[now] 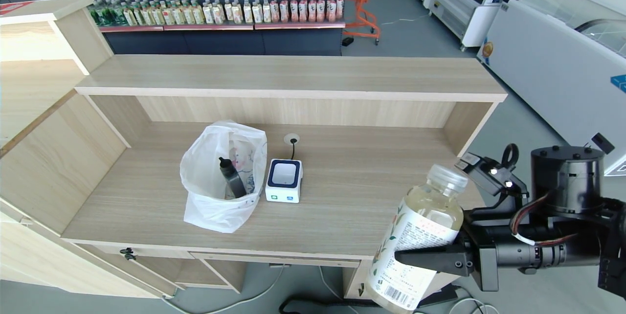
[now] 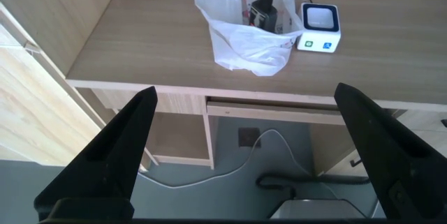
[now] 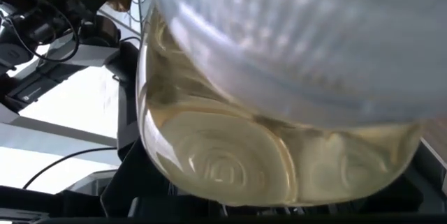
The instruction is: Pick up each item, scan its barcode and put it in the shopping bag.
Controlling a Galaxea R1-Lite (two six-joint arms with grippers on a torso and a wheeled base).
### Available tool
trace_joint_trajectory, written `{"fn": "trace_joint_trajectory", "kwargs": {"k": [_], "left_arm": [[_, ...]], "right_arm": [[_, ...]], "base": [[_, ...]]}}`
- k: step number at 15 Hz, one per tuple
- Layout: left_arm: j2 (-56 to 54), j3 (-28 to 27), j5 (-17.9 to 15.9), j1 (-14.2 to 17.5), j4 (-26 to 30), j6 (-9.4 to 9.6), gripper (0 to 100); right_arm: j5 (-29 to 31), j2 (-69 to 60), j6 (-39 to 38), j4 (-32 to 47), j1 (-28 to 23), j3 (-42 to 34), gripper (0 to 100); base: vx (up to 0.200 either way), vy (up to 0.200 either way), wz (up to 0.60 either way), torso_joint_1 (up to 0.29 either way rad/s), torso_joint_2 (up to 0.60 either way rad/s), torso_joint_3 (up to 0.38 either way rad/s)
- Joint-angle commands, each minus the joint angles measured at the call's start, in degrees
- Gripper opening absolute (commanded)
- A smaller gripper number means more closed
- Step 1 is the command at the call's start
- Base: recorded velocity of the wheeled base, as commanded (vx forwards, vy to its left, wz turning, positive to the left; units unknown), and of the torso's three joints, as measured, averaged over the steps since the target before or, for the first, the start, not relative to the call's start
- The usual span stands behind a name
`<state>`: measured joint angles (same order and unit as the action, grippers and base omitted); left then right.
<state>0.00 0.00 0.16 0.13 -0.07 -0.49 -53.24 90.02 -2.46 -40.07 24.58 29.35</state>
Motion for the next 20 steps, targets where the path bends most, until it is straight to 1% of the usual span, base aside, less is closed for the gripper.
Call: {"fn": "trace_joint_trajectory", "kwargs": {"k": [1,11,16,17,20], "left_arm": [[0.1,0.0,0.0,0.0,0.0,-0.04,100],[0.1,0.0,0.0,0.0,0.0,-0.04,100],[0.1,0.0,0.0,0.0,0.0,-0.04,100],[0.1,0.0,0.0,0.0,0.0,-0.04,100],[0.1,0.0,0.0,0.0,0.0,-0.04,100]], "right_arm": [[-0.2,0.2,0.1,0.0,0.0,0.1,0],[-0.2,-0.1,1.8,0.0,-0.1,0.0,0],[0.7,-1.2,5.8,-0.1,-0.8,0.0,0],[6.7,-1.8,11.3,-0.4,-4.1,1.2,0],[24.1,-4.8,14.7,-1.9,-6.7,1.1,0]], "base": [[0.0,0.0,0.0,0.0,0.0,0.0],[0.0,0.0,0.0,0.0,0.0,0.0],[0.0,0.0,0.0,0.0,0.0,0.0],[0.0,0.0,0.0,0.0,0.0,0.0],[0.0,0.0,0.0,0.0,0.0,0.0]]}}
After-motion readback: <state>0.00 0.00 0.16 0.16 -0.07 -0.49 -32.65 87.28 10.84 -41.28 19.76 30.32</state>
